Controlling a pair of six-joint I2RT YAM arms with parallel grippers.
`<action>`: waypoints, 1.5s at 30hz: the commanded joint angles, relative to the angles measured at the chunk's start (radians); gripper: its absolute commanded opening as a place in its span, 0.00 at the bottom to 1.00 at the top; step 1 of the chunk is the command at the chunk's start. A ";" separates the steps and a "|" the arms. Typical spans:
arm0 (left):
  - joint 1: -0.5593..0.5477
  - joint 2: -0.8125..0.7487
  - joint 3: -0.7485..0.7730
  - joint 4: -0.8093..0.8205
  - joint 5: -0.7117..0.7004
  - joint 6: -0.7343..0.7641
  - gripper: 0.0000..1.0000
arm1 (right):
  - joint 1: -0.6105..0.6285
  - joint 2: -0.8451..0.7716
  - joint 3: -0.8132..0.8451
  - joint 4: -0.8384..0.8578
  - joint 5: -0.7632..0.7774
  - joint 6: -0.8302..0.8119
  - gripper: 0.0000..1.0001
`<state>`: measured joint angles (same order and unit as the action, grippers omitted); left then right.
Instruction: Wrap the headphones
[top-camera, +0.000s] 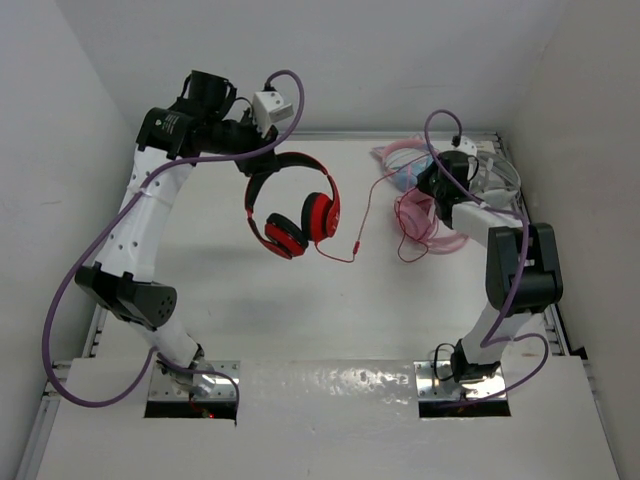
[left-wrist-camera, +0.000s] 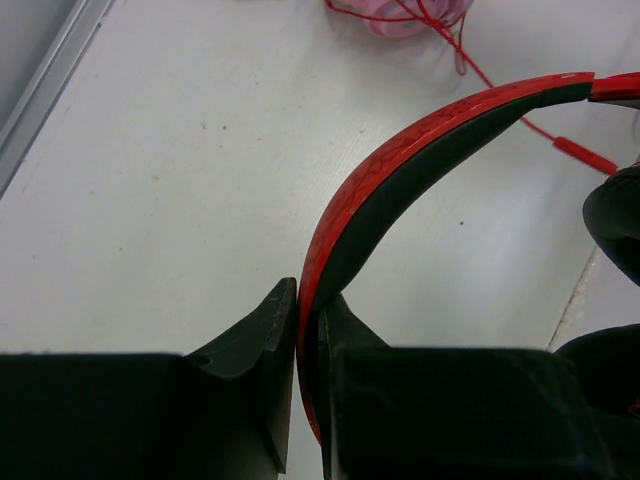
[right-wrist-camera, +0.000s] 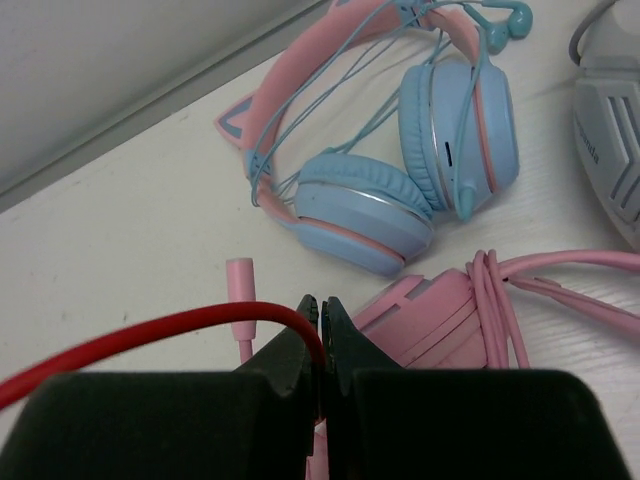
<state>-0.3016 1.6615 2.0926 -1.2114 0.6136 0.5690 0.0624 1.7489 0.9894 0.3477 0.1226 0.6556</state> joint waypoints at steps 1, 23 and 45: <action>-0.008 -0.037 -0.040 0.085 -0.068 0.000 0.00 | 0.004 -0.043 0.090 -0.021 0.002 -0.065 0.00; -0.166 0.015 -0.528 0.377 -0.521 0.127 0.00 | -0.009 -0.014 0.995 -0.536 -0.173 -0.289 0.00; -0.380 -0.028 -0.410 0.125 -0.166 0.207 0.00 | -0.009 0.098 1.022 -0.540 -0.126 -0.281 0.00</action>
<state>-0.6849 1.6901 1.5894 -1.0145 0.3088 0.7532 0.0605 1.8538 2.0071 -0.2218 -0.0254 0.3626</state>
